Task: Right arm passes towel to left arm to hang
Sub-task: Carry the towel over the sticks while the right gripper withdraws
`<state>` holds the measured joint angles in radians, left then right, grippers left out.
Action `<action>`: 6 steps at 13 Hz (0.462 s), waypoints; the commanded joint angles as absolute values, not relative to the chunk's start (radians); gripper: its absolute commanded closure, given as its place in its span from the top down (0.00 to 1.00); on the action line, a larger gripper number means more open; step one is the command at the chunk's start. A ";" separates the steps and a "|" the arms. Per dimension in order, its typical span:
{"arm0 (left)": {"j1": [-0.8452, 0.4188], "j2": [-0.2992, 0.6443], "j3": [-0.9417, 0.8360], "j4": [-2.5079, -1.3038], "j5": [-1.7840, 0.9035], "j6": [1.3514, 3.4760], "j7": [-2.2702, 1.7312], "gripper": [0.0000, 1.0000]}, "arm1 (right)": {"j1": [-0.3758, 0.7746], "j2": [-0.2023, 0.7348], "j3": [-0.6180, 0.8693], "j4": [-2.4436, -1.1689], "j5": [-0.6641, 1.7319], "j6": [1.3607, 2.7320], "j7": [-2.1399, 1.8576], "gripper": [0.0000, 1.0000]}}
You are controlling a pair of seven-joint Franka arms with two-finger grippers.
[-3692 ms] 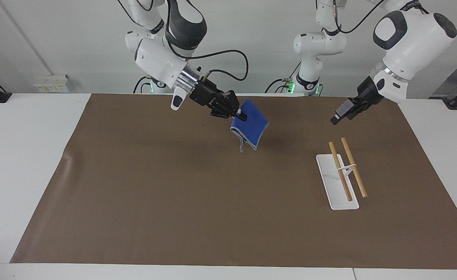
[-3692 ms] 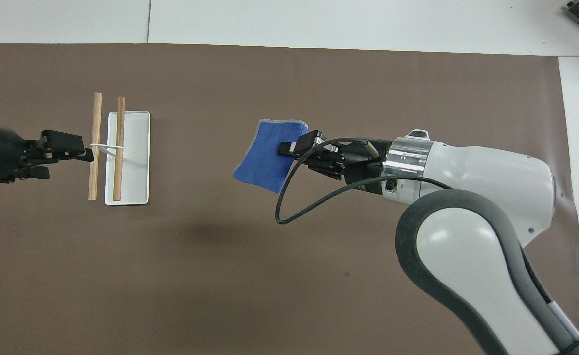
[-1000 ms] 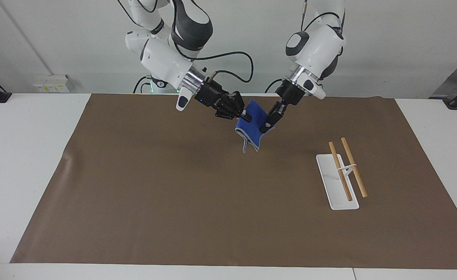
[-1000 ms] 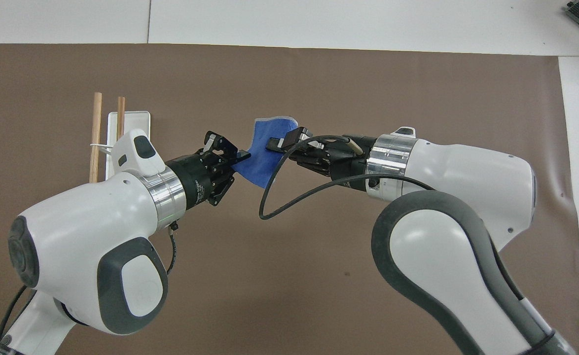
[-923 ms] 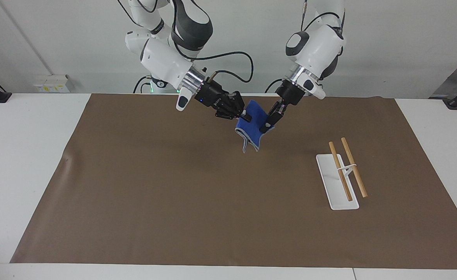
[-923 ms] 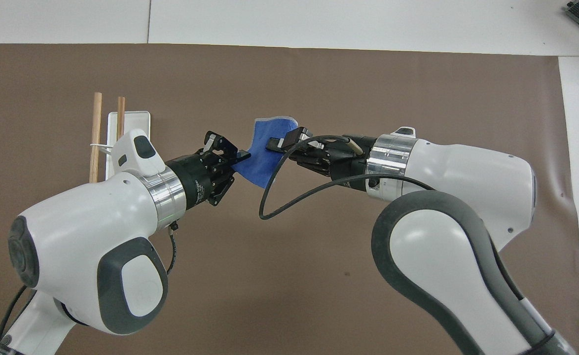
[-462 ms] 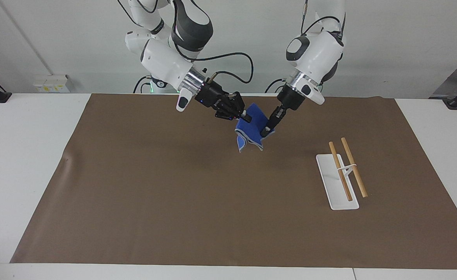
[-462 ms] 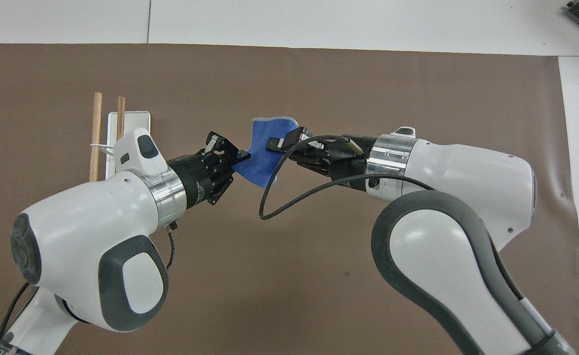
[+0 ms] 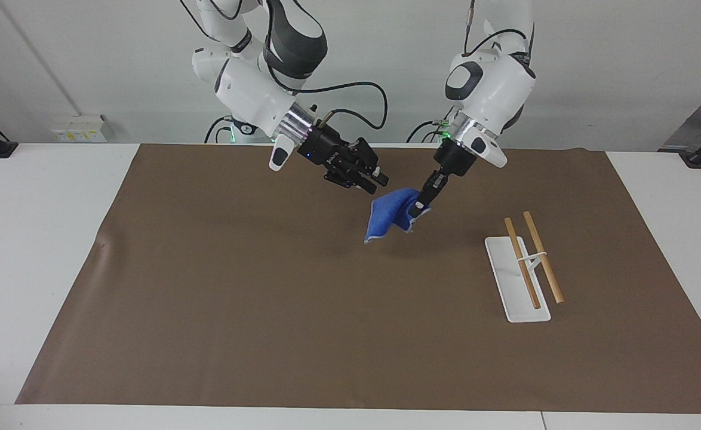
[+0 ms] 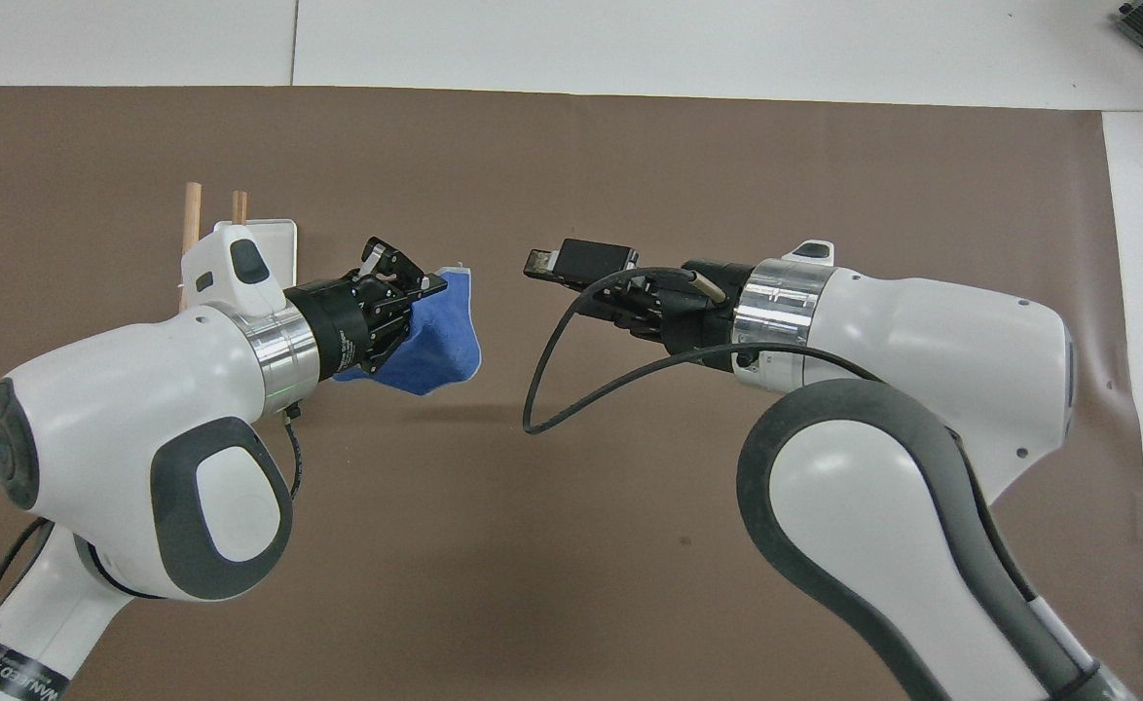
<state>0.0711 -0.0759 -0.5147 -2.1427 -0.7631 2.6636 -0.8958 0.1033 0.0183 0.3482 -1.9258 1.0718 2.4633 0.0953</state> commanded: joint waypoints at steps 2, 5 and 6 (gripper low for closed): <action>0.074 -0.064 -0.399 -2.152 -0.776 2.671 -0.773 0.00 | 0.042 -0.067 0.353 -2.025 0.941 2.470 0.120 1.00; 0.095 -0.048 -0.304 -2.170 -0.776 2.672 -0.752 0.00 | -0.012 -0.109 0.353 -2.066 0.885 2.422 0.118 1.00; 0.101 -0.051 -0.279 -2.192 -0.776 2.674 -0.746 0.00 | -0.034 -0.118 0.351 -2.066 0.882 2.369 0.120 1.00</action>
<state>0.0846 -0.0399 -0.3023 -2.1514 -0.7631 2.6633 -0.7695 0.0065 -0.0650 0.3462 -2.0256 0.9132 2.4311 0.0953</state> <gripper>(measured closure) 0.969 0.000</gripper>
